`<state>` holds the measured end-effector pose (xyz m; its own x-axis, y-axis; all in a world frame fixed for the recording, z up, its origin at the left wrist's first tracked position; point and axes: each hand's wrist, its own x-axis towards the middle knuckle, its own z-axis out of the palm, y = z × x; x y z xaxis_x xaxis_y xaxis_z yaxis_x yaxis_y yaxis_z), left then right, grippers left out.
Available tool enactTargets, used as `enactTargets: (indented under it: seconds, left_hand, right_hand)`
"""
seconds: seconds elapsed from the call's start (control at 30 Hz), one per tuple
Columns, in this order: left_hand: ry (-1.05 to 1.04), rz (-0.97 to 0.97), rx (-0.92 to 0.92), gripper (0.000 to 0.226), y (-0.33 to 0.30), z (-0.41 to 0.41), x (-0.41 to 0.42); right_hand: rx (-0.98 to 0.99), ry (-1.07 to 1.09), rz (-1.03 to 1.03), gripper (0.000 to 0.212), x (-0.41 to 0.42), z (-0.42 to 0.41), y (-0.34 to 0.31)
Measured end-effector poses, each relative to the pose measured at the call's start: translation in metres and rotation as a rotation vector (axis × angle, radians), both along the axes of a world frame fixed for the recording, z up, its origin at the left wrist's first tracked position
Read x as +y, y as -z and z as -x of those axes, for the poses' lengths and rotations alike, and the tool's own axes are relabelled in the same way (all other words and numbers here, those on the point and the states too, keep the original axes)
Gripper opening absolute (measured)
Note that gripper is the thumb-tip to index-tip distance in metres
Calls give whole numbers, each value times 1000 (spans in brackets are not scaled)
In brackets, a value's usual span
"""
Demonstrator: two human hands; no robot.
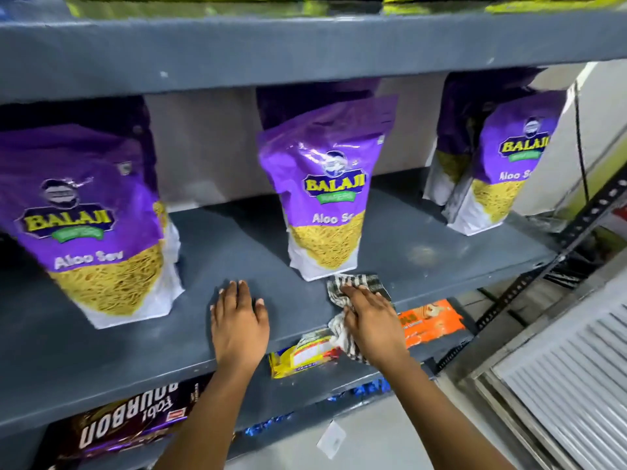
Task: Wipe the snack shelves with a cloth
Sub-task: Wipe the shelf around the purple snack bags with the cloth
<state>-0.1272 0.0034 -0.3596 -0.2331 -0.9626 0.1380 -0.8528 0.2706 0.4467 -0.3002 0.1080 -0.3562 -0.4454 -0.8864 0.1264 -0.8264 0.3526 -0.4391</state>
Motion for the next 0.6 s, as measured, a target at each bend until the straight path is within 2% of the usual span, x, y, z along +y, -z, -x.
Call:
enactTargets:
  seconds: [0.1, 0.17, 0.23, 0.27, 0.33, 0.4, 0.43, 0.47, 0.53, 0.6]
  left_hand:
    - [-109, -112, -17, 60, 4, 35, -4]
    - [-143, -137, -95, 63, 8, 49, -8]
    - [-166, -140, -175, 62, 12, 55, -11]
    - [-175, -142, -197, 62, 12, 56, -10]
    - [-183, -132, -212, 62, 11, 56, -9]
    - [-185, -113, -215, 62, 11, 58, -8]
    - [-189, -106, -210, 62, 11, 58, -9]
    - [-194, -103, -208, 62, 11, 58, -9]
    - [-203, -101, -213, 61, 10, 58, -9]
    - [-214, -111, -232, 61, 10, 59, -10]
  right_hand:
    - [55, 19, 12, 52, 17, 49, 5]
    - [81, 11, 39, 41, 26, 74, 8]
    - [92, 6, 70, 41, 31, 97, 8]
    - [50, 38, 74, 39, 33, 106, 2]
    - [-162, 203, 101, 33, 26, 123, -13]
    - [-312, 355, 200, 32, 3, 131, -23]
    - [-288, 328, 246, 35, -14, 130, -24]
    - [-228, 208, 244, 40, -30, 124, -24]
    - [-108, -69, 45, 44, -52, 114, -13]
    - [-78, -64, -76, 46, -59, 125, -2]
